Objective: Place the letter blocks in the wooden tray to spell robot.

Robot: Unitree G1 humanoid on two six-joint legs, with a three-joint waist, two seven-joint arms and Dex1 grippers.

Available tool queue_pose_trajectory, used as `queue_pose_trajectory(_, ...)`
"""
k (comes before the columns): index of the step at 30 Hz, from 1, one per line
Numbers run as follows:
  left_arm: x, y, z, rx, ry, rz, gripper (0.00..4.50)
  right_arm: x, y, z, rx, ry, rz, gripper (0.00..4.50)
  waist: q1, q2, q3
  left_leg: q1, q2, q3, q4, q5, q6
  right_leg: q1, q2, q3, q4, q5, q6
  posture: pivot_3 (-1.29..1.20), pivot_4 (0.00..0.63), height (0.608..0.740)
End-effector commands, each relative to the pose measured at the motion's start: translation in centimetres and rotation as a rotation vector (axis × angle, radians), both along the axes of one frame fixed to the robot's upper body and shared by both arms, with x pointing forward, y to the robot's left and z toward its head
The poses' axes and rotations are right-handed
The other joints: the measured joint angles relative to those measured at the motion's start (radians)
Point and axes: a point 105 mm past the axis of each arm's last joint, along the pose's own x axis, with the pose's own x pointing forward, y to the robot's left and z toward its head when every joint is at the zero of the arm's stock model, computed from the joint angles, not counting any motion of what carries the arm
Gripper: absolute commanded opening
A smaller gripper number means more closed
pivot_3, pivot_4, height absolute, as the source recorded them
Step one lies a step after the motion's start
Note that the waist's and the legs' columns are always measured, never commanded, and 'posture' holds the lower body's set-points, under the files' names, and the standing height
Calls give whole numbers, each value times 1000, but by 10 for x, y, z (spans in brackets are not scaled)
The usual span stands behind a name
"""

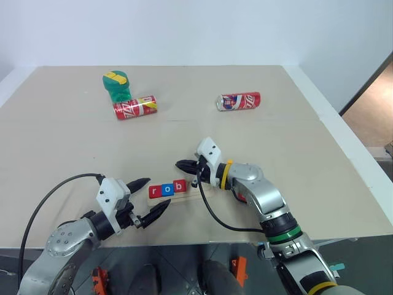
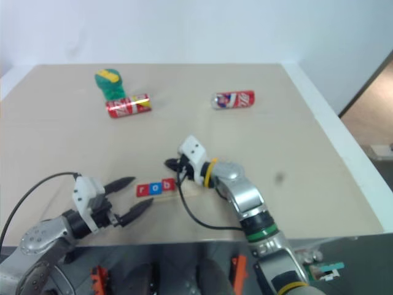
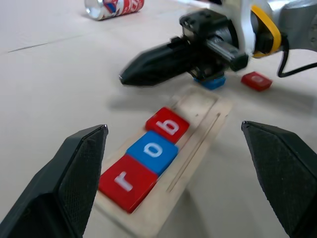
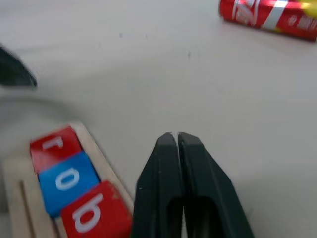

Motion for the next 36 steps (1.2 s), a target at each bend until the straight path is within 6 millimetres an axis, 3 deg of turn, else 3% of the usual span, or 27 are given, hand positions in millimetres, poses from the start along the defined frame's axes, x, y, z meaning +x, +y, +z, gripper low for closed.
queue_pose_trajectory(1, -2, 1, 10, 7, -57, 12, 4500, -6, 3, 3, -23, -57, 51, 53, 0, 0, 0, 0, 0, 0, 0, 0, 0, 0, 0, 0, 0, 0, 0, 0, 150, 740)
queue_pose_trajectory(14, -5, -2, 6, 18, -52, 3, 4500, -24, -1, -8, -61, -54, 128, 53, 2, 0, 0, 0, 0, -1, 0, 0, 0, 0, 1, -1, -1, 1, 0, 0, 150, 740)
queue_pose_trajectory(19, -4, -4, 8, 25, -65, -12, 4500, -10, -5, 14, 0, -116, 47, 53, 2, 0, 0, -1, -1, -1, 0, 0, 0, 0, 1, -1, -1, 1, 0, 0, 150, 740)
queue_pose_trajectory(22, -4, -10, 11, 29, -82, -52, 4500, 2, -12, 39, 78, -143, -11, 53, 2, 0, 0, -1, -1, -1, 1, 0, 0, 0, 1, -1, -1, 1, 0, 0, 150, 740)
queue_pose_trajectory(23, -5, -12, 12, 32, -85, -68, 4500, 5, -16, 48, 99, -155, -24, 563, 2, 0, 0, -1, -1, -1, 2, 0, 0, 0, 1, -1, -1, 2, 0, 0, 150, 740)
queue_pose_trajectory(27, -14, -21, 11, 57, -79, -171, 4500, 12, -43, 83, 149, -175, -39, 1866, 2, 0, 0, -1, -1, -1, 3, 0, 0, 1, 0, -1, -1, 2, 1, 0, 150, 740)
queue_pose_trajectory(30, -23, -27, 8, 100, -69, -280, 4500, -1, -74, 91, 93, -155, 27, 2895, 11, 0, 0, -3, -1, -3, 3, 0, 0, 0, -1, -3, -1, 2, 0, 0, 150, 740)
queue_pose_trajectory(34, -30, -31, 9, 116, -41, -394, 4500, -32, -120, 57, -103, -23, 139, 4306, 25, 0, 0, -5, -3, -3, 3, -2, 2, 1, -4, -5, -3, 0, 0, 0, 150, 740)
queue_pose_trajectory(36, -32, -33, 9, 120, -24, -447, 4500, -46, -136, 37, -195, 28, 183, 4439, 30, 0, 0, -5, -3, -3, 3, -2, 3, 1, -4, -4, -3, -1, 1, 0, 150, 740)
